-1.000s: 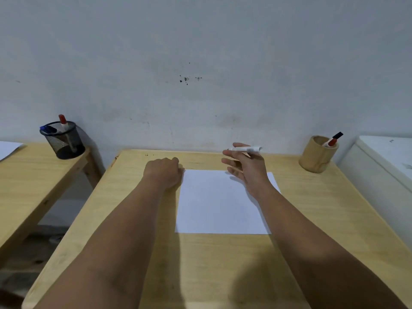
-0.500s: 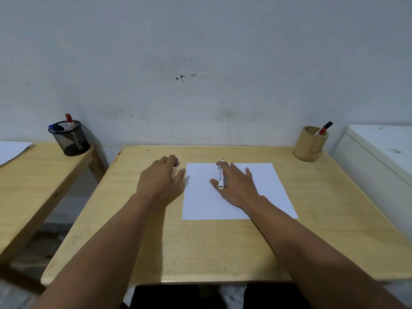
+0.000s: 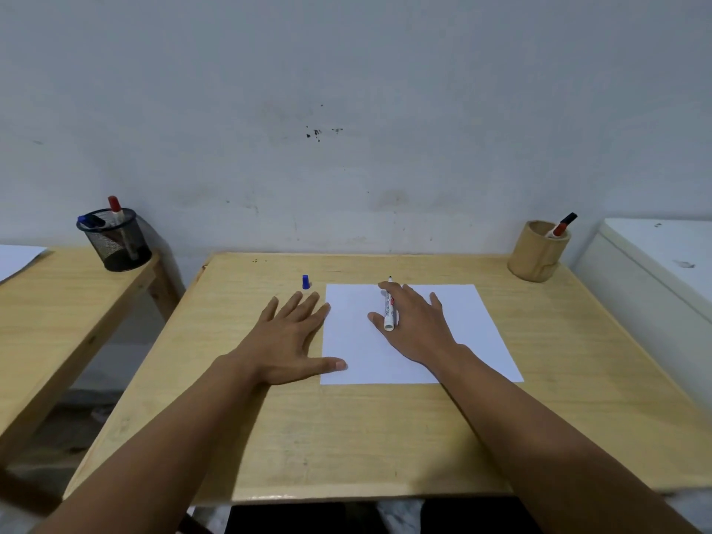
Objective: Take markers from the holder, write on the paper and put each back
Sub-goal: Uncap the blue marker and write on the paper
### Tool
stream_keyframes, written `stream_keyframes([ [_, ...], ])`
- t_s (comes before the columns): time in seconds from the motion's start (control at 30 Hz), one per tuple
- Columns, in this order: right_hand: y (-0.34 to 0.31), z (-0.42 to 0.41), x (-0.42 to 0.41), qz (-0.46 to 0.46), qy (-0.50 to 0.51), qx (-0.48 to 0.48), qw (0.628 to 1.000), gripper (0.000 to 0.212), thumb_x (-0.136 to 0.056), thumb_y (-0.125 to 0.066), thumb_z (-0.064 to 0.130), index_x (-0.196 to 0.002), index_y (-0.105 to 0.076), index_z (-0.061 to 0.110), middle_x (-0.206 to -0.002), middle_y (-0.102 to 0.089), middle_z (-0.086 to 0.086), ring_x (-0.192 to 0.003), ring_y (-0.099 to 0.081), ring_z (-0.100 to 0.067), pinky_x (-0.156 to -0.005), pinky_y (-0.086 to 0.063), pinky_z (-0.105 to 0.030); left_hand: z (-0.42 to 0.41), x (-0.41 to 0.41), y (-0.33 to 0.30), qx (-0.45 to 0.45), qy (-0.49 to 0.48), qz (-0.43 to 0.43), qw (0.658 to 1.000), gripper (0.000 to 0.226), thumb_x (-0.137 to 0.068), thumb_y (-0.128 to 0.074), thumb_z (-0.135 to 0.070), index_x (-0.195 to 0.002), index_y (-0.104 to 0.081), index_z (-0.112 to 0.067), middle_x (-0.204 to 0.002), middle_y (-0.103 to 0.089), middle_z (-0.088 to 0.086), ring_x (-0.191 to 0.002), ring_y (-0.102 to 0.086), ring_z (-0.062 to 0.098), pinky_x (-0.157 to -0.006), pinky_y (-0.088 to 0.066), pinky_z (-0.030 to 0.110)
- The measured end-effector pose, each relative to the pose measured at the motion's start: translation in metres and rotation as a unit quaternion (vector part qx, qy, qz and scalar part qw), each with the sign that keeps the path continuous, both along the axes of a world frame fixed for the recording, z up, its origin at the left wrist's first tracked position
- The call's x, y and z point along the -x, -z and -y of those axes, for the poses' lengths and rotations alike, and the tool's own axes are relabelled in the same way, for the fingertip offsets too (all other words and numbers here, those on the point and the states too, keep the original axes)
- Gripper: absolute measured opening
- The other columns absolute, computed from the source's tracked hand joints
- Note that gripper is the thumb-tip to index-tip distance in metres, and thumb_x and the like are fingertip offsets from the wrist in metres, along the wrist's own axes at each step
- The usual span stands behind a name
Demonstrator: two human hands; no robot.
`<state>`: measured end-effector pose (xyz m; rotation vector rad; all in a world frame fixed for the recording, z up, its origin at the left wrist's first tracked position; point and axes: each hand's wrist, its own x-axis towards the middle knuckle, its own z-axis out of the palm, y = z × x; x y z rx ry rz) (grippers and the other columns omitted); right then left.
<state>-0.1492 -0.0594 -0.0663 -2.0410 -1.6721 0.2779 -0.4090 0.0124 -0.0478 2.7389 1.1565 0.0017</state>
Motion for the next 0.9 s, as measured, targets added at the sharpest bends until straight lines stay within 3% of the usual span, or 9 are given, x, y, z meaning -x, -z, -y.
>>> stream_keyframes([
  [0.1,0.0,0.011,-0.005,-0.008,0.002,-0.009,1.0,0.061,-0.105,-0.059,0.057,-0.159,-0.042,0.034,-0.165,-0.055,0.006,-0.163,-0.035,-0.022,-0.134,-0.01,-0.059,0.012,-0.004,-0.002,-0.026,-0.019,0.001,0.999,0.122,-0.069,-0.031,-0.103,-0.165,-0.005,-0.032,-0.173,0.008,-0.009,-0.158,0.015,0.012,-0.126,0.01,0.056],
  [0.2,0.024,-0.013,0.015,0.0,-0.01,0.016,1.0,0.058,-0.104,-0.062,0.056,-0.156,-0.045,0.034,-0.16,-0.059,0.008,-0.156,-0.046,-0.022,-0.133,-0.013,-0.059,-0.001,0.017,0.03,0.018,-0.056,0.01,0.998,0.129,-0.066,-0.031,-0.105,-0.166,-0.007,-0.028,-0.173,0.007,-0.008,-0.158,0.013,0.011,-0.125,0.01,0.057],
  [0.47,0.015,0.0,0.001,-0.003,0.009,-0.001,1.0,0.057,-0.103,-0.065,0.055,-0.154,-0.048,0.035,-0.16,-0.06,0.009,-0.156,-0.047,-0.022,-0.131,-0.019,-0.06,0.004,0.009,0.019,0.019,-0.036,0.018,0.999,0.133,-0.061,-0.034,-0.106,-0.166,-0.007,-0.029,-0.173,0.006,-0.007,-0.159,0.015,0.015,-0.126,0.009,0.056],
  [0.53,0.008,0.0,0.006,-0.016,0.015,-0.023,1.0,0.057,-0.1,-0.07,0.052,-0.151,-0.052,0.034,-0.153,-0.066,0.005,-0.148,-0.057,-0.023,-0.127,-0.031,-0.058,0.004,0.011,0.019,0.014,-0.035,0.022,0.999,0.133,-0.061,-0.034,-0.106,-0.166,-0.008,-0.029,-0.173,0.005,-0.008,-0.159,0.015,0.015,-0.126,0.009,0.055],
  [0.6,-0.004,-0.002,0.013,-0.038,0.034,-0.116,0.992,0.048,-0.099,-0.073,0.048,-0.142,-0.063,0.03,-0.133,-0.076,0.003,-0.127,-0.07,-0.023,-0.113,-0.049,-0.052,0.003,0.01,0.019,0.013,-0.036,0.025,0.999,0.133,-0.061,-0.035,-0.106,-0.166,-0.008,-0.029,-0.173,0.005,-0.008,-0.159,0.015,0.015,-0.126,0.01,0.055],
  [0.67,-0.021,-0.007,0.027,-0.125,0.045,-0.209,0.969,0.026,-0.103,-0.069,0.044,-0.121,-0.074,0.026,-0.106,-0.08,0.005,-0.1,-0.075,-0.019,-0.092,-0.058,-0.044,0.002,0.009,0.02,0.01,-0.037,0.025,0.999,0.133,-0.061,-0.034,-0.106,-0.166,-0.008,-0.03,-0.173,0.005,-0.008,-0.159,0.015,0.015,-0.126,0.01,0.055],
  [0.77,-0.041,-0.03,0.048,-0.369,0.068,-0.221,0.9,0.016,-0.108,-0.064,0.025,-0.102,-0.079,0.022,-0.082,-0.077,0.002,-0.072,-0.07,-0.014,-0.061,-0.056,-0.029,0.002,0.009,0.02,0.008,-0.038,0.021,0.999,0.134,-0.06,-0.033,-0.107,-0.166,-0.009,-0.029,-0.173,0.004,-0.008,-0.159,0.014,0.015,-0.126,0.008,0.055],
  [0.83,-0.044,-0.047,0.055,-0.424,0.072,-0.183,0.884,0.012,-0.105,-0.069,0.023,-0.108,-0.08,0.025,-0.085,-0.081,-0.001,-0.066,-0.07,-0.016,-0.055,-0.054,-0.026,0.004,0.009,0.019,0.008,-0.038,0.024,0.999,0.134,-0.059,-0.033,-0.107,-0.166,-0.011,-0.029,-0.173,0.003,-0.008,-0.159,0.013,0.015,-0.127,0.007,0.055],
  [0.9,-0.038,-0.061,0.061,-0.433,0.077,-0.143,0.887,0.014,-0.102,-0.073,0.027,-0.102,-0.082,0.017,-0.079,-0.082,0.0,-0.06,-0.067,-0.016,-0.053,-0.051,-0.027,0.004,0.008,0.019,0.008,-0.041,0.028,0.999,0.134,-0.06,-0.034,-0.107,-0.166,-0.012,-0.028,-0.173,0.003,-0.007,-0.159,0.012,0.015,-0.127,0.006,0.055],
])
